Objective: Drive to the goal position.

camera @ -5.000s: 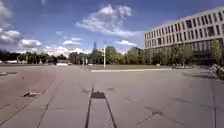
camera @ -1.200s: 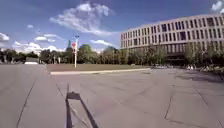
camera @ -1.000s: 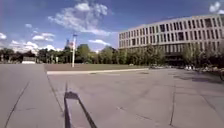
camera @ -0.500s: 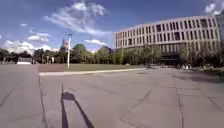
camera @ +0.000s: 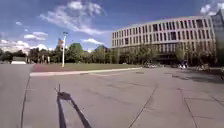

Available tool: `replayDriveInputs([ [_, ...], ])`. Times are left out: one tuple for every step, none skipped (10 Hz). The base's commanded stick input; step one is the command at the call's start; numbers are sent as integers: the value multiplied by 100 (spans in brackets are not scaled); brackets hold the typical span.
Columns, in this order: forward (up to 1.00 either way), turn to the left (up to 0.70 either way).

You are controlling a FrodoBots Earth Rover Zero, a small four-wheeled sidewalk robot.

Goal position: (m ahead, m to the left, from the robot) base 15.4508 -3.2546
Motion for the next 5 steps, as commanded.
replayDriveInputs([
  [70,-14],
  [70,-14],
  [70,-14],
  [70,-14],
  [70,-14],
])
